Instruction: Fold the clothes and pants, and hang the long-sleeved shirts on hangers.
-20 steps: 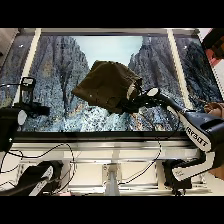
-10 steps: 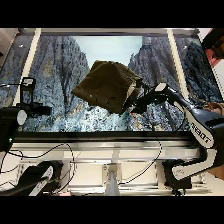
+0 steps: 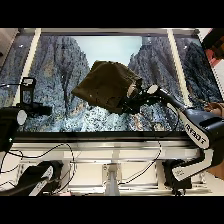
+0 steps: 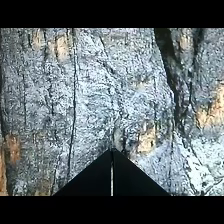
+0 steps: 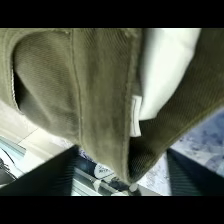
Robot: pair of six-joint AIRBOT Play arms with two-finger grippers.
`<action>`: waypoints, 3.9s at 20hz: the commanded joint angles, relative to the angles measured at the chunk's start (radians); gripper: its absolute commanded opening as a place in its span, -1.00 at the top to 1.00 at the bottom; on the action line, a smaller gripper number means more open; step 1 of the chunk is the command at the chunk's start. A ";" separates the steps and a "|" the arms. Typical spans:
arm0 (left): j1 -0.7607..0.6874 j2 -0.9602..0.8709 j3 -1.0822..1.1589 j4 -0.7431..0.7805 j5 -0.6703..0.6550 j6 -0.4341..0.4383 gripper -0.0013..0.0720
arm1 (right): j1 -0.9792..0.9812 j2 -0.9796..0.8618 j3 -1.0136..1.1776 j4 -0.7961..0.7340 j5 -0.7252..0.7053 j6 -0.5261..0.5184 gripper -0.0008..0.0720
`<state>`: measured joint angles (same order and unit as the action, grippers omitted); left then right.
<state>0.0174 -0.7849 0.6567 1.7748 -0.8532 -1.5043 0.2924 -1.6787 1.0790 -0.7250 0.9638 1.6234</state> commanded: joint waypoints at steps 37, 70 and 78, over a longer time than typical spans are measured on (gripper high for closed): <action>-0.261 -0.584 -0.003 -0.951 0.260 0.197 -0.30 | 0.013 0.753 -0.284 -0.122 -0.015 -0.218 0.85; -0.163 0.653 0.195 -0.971 0.175 0.250 0.92 | 0.248 0.863 0.325 -0.047 0.333 -0.055 0.85; -0.164 0.241 0.126 -0.690 -0.019 -0.055 0.91 | 0.381 0.742 0.032 -0.512 0.032 0.123 0.85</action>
<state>-0.1471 -0.3946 0.8112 1.0157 -0.8452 -1.4811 0.6670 -0.8848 1.2095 -1.0771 1.1259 1.6867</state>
